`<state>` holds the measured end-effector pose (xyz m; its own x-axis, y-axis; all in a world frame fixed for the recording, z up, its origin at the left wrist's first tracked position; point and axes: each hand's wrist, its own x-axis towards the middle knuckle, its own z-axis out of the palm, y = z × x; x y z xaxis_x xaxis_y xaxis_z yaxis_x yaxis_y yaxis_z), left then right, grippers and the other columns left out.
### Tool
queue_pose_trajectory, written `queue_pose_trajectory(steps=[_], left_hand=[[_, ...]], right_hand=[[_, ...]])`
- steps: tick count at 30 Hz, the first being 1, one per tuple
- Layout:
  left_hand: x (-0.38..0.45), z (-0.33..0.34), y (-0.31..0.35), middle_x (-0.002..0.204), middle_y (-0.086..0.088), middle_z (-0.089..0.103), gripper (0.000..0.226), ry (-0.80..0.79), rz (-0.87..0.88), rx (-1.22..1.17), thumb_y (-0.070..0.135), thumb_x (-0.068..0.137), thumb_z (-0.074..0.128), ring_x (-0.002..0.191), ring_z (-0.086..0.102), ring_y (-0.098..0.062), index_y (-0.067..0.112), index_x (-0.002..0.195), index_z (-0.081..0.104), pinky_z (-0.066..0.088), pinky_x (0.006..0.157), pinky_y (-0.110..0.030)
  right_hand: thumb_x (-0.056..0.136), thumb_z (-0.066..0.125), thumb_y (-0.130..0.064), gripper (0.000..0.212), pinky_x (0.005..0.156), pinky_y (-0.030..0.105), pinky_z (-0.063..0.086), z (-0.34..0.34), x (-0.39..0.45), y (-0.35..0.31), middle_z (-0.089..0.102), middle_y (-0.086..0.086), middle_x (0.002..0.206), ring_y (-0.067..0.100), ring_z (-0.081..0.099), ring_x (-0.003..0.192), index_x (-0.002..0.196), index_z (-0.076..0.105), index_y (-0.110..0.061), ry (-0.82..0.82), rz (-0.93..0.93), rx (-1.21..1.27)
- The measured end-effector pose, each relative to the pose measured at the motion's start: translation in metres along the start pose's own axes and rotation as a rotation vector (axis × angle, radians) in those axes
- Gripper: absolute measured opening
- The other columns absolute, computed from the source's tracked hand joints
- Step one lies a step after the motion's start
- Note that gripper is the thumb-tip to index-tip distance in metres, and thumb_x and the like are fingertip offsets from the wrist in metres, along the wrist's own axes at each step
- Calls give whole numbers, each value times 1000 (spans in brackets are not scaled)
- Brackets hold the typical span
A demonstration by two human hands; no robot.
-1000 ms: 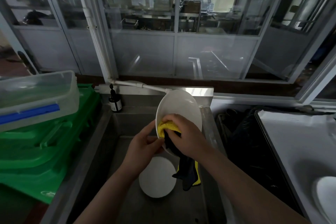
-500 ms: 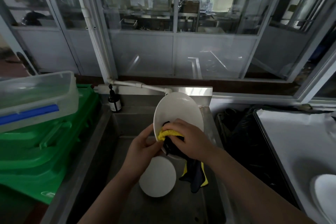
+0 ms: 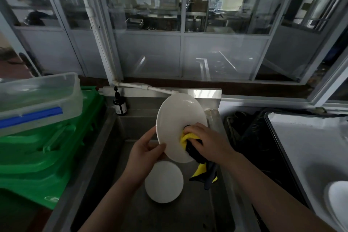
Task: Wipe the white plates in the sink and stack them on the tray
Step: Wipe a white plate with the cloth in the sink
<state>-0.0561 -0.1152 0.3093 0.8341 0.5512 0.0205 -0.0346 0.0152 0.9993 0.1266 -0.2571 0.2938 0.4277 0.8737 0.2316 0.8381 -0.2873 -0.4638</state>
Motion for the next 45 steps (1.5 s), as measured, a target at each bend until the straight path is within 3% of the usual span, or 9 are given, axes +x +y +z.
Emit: queue_pose_trajectory(steps=[5, 11, 17, 23, 26, 32, 41, 45], left_hand=[[0, 2, 3, 89, -15, 77, 53, -2, 2, -26, -2, 95, 59, 84, 76, -28, 28, 138, 52, 60, 71, -29], [-1, 1, 2, 93, -14, 76, 55, -1, -2, -20, -1, 95, 59, 87, 75, -27, 31, 139, 50, 60, 72, -27], [1, 8, -2, 93, -13, 76, 52, 17, -19, -24, 1, 95, 59, 88, 75, -26, 33, 136, 52, 59, 72, -25], [1, 11, -12, 104, -10, 76, 51, 11, -64, -71, 0, 96, 59, 96, 74, -31, 30, 137, 53, 60, 86, -45], [0, 13, -14, 104, -10, 77, 51, 23, -78, -109, -1, 95, 59, 97, 74, -31, 29, 136, 54, 60, 88, -46], [0, 13, -15, 99, -15, 76, 52, 30, -82, -76, 2, 95, 60, 93, 74, -35, 29, 138, 52, 60, 87, -48], [-3, 7, -14, 98, -16, 77, 53, -3, -64, -24, 4, 97, 58, 90, 75, -34, 29, 142, 48, 61, 84, -44], [-5, 6, -12, 99, -17, 76, 51, -29, -58, -34, 6, 97, 59, 93, 74, -34, 29, 141, 49, 61, 85, -42]], right_hand=[[95, 53, -25, 25, 78, 43, 51, -7, 3, 10, 56, -8, 114, 20, 59, 98, 117, 54, -35, 5, 41, -26], [94, 55, -20, 26, 72, 30, 38, -18, 6, 22, 59, -2, 115, 23, 57, 99, 119, 59, -27, 55, 136, -129], [96, 49, -26, 17, 63, 30, 37, -18, 9, 22, 59, 2, 110, 27, 59, 87, 112, 53, -29, 83, 307, -230], [93, 52, -23, 16, 66, 32, 43, -11, 0, 17, 60, 2, 113, 29, 60, 92, 108, 56, -25, 59, 366, -180], [91, 52, -21, 16, 71, 37, 50, -4, -6, 11, 63, 3, 107, 30, 61, 92, 106, 56, -25, 16, 384, -108], [92, 53, -23, 16, 69, 32, 45, 10, -9, -4, 64, -3, 103, 22, 61, 92, 107, 56, -29, 4, 339, -35], [93, 53, -25, 18, 80, 39, 51, 22, -4, -35, 61, -7, 103, 18, 60, 93, 109, 52, -34, 41, 203, 37], [93, 54, -27, 16, 75, 36, 53, 24, -2, -48, 61, -8, 102, 14, 59, 91, 108, 54, -33, 62, 115, 80]])
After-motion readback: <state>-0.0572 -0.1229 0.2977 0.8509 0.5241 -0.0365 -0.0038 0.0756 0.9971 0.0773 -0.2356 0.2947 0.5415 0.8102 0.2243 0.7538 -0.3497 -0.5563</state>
